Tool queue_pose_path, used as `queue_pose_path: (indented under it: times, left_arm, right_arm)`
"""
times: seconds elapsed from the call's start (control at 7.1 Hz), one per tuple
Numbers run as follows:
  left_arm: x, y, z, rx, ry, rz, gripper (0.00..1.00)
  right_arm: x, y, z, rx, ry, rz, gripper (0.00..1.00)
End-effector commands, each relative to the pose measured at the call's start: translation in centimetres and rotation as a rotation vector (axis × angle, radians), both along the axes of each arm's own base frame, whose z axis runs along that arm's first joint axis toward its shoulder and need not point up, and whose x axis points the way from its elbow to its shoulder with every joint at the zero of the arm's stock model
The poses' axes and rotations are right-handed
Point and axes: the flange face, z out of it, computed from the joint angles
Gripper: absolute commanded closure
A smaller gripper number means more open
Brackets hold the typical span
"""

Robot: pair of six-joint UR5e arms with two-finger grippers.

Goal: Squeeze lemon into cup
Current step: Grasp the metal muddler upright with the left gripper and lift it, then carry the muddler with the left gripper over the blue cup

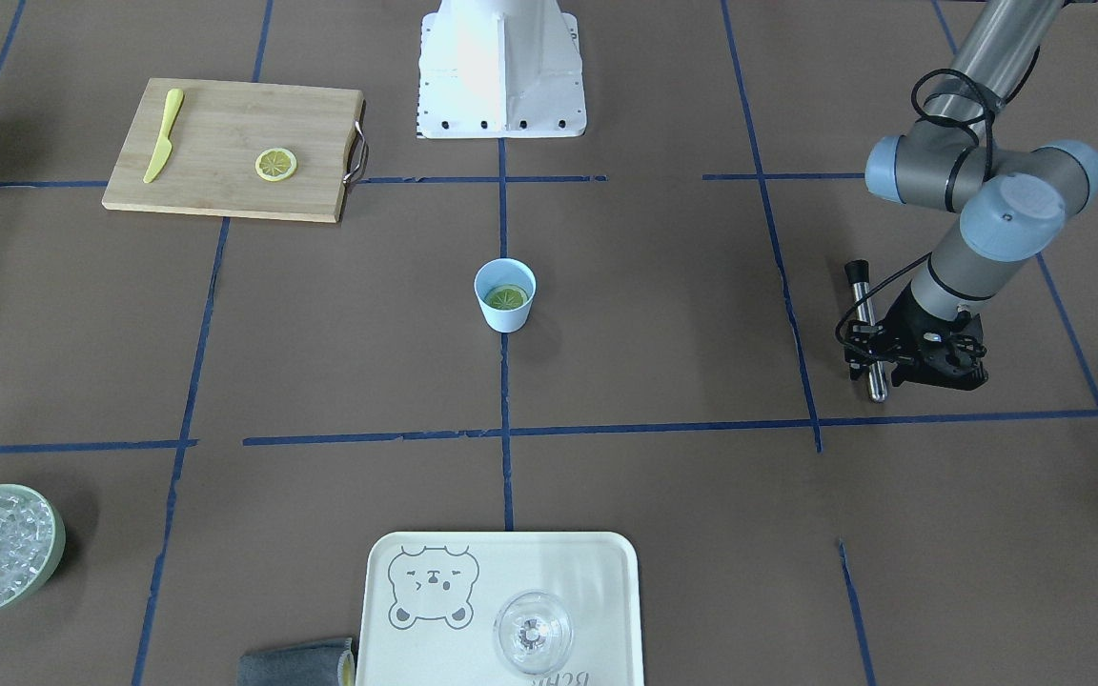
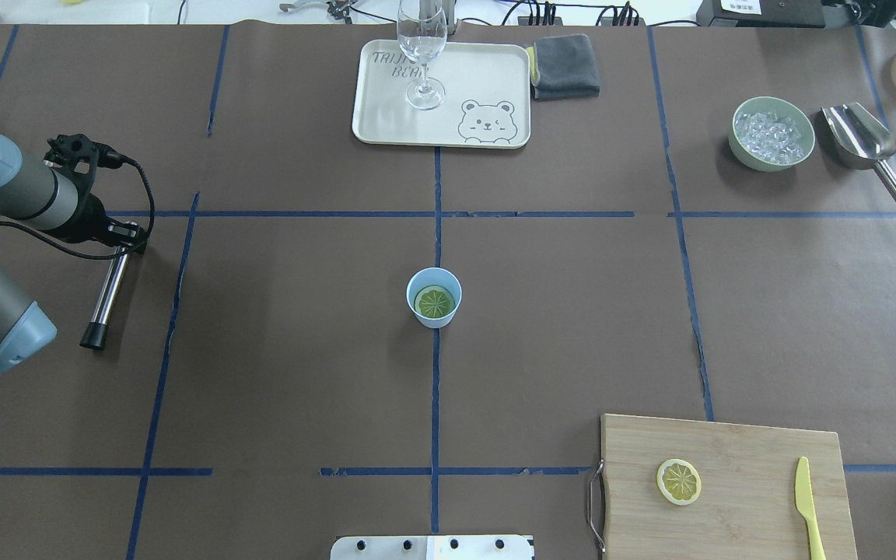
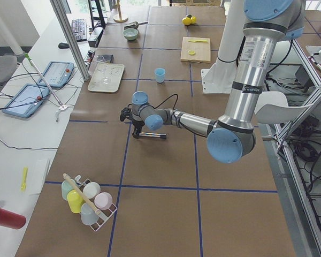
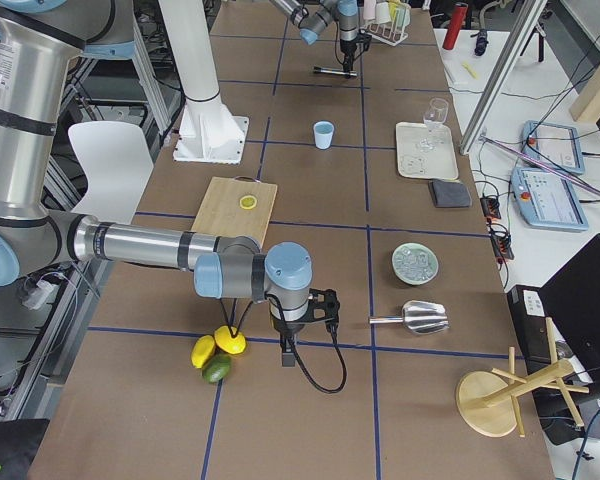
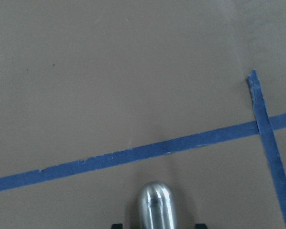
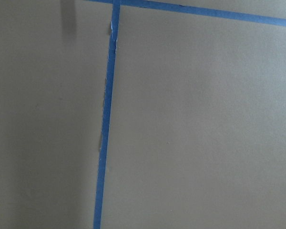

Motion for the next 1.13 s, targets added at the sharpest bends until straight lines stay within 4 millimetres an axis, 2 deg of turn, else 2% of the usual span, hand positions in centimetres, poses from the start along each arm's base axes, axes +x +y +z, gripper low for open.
queue_pose_path:
  times: [0.0,0.14,0.28,0.56,0.7,0.85,0.99]
  left_arm:
    - [0.1,0.1,-0.5,0.004,0.005,0.003,1.0]
    - [-0.1,0.1,-0.9,0.016,0.007,0.007,1.0]
    - [-0.3,0.3,-2.3,0.04,0.021,0.009,1.0]
    - [-1.1,0.5,-9.0,0.175,0.075,-0.006,1.0]
    - [-1.2,-0.2,-12.3,0.259,0.079,-0.048,1.0]
    - [-0.6,-1.6,-16.3,0.362,0.082,-0.073,1.0]
    - [-0.2,-2.1,-20.6,0.424,0.124,-0.085,1.0]
  right_arm:
    - [0.0,0.1,0.1,0.005,0.0,-0.009,0.0]
    - [0.0,0.1,0.1,0.004,0.0,-0.009,0.0]
    - [0.0,0.1,0.1,0.005,0.0,-0.009,0.0]
    - [0.0,0.0,-0.2,0.007,0.001,-0.005,0.0]
    - [0.0,-0.1,-0.3,0.007,0.003,0.001,0.0]
    - [0.0,0.0,-0.5,0.009,0.003,0.002,0.0]
    - [0.1,0.0,-0.4,0.007,0.004,0.003,0.0]
